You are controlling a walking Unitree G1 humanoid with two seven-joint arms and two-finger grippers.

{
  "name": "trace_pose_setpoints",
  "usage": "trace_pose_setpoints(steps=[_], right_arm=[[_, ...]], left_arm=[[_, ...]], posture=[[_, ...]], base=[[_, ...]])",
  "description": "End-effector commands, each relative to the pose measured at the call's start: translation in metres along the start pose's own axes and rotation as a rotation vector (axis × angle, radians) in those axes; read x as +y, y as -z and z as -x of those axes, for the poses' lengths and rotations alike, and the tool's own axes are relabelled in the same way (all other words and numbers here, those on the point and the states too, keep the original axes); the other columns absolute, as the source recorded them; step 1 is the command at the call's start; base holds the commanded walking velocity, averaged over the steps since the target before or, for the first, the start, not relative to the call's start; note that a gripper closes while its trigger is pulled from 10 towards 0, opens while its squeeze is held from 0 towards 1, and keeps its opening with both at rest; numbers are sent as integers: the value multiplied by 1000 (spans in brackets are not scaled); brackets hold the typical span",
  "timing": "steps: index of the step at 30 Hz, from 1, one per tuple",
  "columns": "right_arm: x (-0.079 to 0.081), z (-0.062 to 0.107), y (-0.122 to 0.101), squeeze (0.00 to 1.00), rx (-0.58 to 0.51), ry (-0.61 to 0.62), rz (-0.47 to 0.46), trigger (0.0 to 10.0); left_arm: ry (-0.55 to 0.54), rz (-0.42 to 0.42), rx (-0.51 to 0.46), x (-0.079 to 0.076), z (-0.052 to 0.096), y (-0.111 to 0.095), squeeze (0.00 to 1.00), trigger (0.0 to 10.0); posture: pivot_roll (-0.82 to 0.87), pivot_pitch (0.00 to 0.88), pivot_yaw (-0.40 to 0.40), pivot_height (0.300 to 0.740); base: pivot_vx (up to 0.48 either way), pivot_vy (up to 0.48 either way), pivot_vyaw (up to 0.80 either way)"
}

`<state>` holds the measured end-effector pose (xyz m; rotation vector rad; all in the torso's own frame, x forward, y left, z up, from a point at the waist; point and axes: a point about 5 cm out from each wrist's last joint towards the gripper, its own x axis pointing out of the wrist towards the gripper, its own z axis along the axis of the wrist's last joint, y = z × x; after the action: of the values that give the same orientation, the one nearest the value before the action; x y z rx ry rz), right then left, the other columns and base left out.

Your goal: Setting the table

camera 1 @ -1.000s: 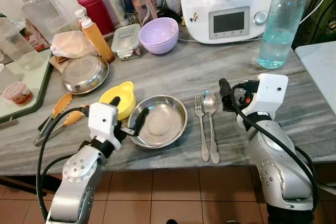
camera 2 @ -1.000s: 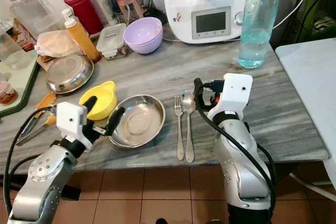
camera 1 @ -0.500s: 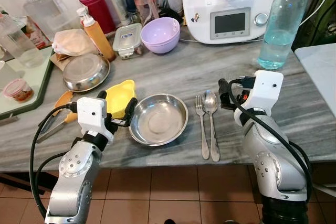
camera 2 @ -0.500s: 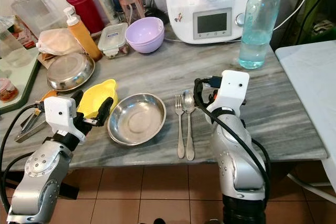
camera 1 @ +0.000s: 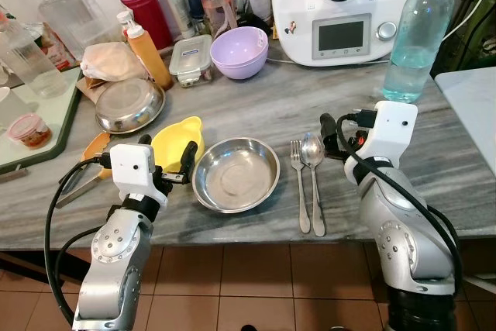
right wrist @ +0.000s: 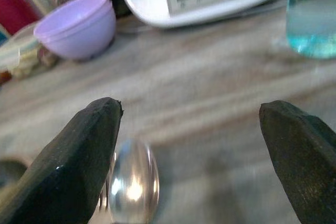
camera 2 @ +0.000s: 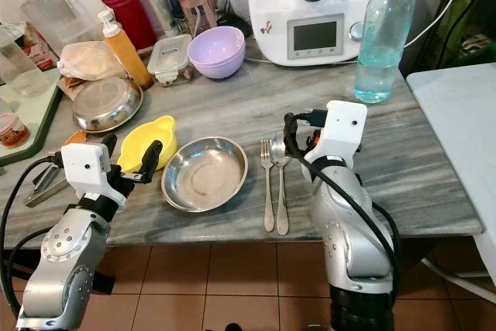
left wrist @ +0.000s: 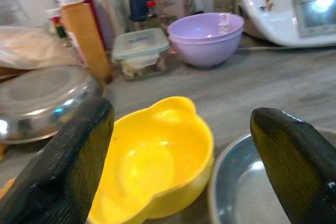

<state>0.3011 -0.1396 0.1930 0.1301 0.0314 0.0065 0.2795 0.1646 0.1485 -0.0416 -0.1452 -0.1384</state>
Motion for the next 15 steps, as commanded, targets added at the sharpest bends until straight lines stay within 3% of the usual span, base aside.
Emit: trace_pose_setpoints(steps=[1, 6, 15], right_arm=[[15, 6, 2, 0, 3, -80, 1, 10000], [26, 14, 6, 0, 16, -195, 5, 10000], [11, 17, 3, 0, -51, -151, 76, 10000]], left_arm=[[-48, -33, 16, 9, 7, 3, 0, 10000], [-45, -57, 44, 11, 18, 7, 0, 10000], [-68, -67, 55, 17, 30, 6, 0, 10000]], posture=[[-309, 126, 203, 740], [-309, 126, 203, 740], [-295, 128, 196, 740]], base=[[0, 0, 0], [0, 0, 0], [0, 0, 0]])
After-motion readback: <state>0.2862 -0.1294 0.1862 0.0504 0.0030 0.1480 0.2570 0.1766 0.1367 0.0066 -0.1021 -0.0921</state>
